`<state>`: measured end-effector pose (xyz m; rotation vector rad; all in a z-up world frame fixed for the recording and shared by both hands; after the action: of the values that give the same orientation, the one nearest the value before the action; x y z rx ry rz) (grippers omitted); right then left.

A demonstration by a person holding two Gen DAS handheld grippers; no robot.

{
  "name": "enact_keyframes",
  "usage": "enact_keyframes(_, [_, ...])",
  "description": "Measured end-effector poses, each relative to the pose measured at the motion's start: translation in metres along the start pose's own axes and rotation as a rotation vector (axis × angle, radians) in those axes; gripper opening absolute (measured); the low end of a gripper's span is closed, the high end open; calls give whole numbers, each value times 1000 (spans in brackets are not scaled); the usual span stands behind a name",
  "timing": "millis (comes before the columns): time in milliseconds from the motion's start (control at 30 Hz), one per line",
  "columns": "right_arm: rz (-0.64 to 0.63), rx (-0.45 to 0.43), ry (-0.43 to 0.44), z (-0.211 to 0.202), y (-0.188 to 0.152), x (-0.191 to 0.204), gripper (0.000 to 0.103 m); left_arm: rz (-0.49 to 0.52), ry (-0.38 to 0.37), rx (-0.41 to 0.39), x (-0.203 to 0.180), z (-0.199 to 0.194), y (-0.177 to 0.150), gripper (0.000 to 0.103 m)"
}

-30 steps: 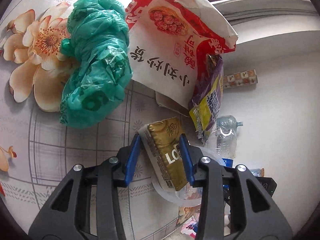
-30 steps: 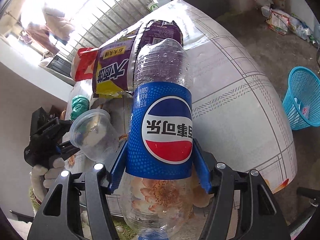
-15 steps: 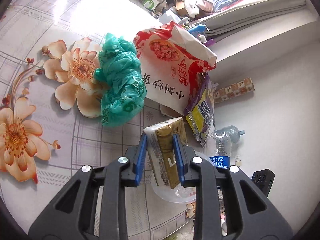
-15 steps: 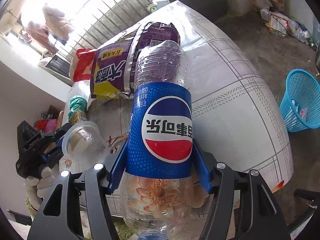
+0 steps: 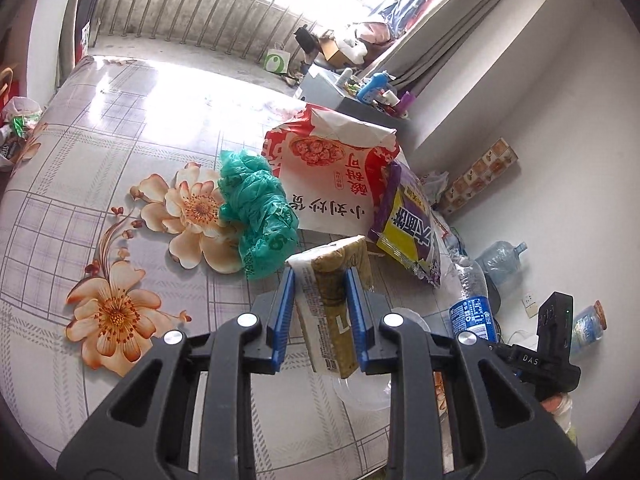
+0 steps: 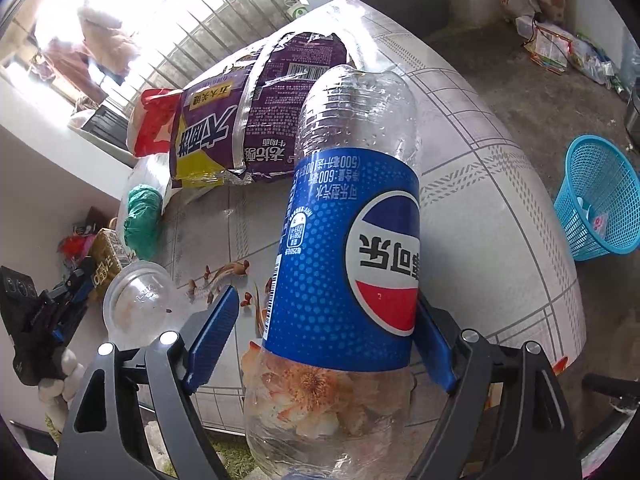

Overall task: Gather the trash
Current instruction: 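Carry bottle and packet to the blue wastebasket and release both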

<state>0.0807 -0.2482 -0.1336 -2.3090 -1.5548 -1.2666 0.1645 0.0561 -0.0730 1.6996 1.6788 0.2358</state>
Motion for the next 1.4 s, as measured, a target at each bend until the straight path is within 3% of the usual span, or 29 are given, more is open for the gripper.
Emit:
enact_keyframes(100, [27,-20,36,-2,0,-1,78,4,-6,-10,-3,1,3,24])
enact_keyframes(200, [59,-28,56,-7,1,-5,61,19,-10,-44,-7,-11,9,23])
enact_keyframes(533, [94,-123,128,-48,6,-7,60,94,-63,-134,-46,-50,28,23])
enact_keyframes(767, [99,-257,135,-100,18,-18,60,194,-163,-131,-111,-57,36,23])
enact_keyframes(967, [152,-393,121,-153,40,-52,60,321,-255,-21,-199,-33,27,23])
enact_keyframes(1167, [267,-513,66,-198,46,-116,60,483,-345,143,-308,13,-4,23])
enact_keyframes(1400, [483,-595,30,-219,40,-219,60,700,-350,366,-444,97,-65,23])
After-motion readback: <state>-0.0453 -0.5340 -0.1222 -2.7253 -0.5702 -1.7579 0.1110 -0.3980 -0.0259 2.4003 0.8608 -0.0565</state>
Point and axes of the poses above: each gripper's, at about its wrist camera, not at the fingertips, and z roughly the way its jaws point, x to its left, y to its top, the point moved 10 cm from there along z, roughly the way its jaws point, and after that the axes turned 14 degrees about y, right-handed, at the moved point
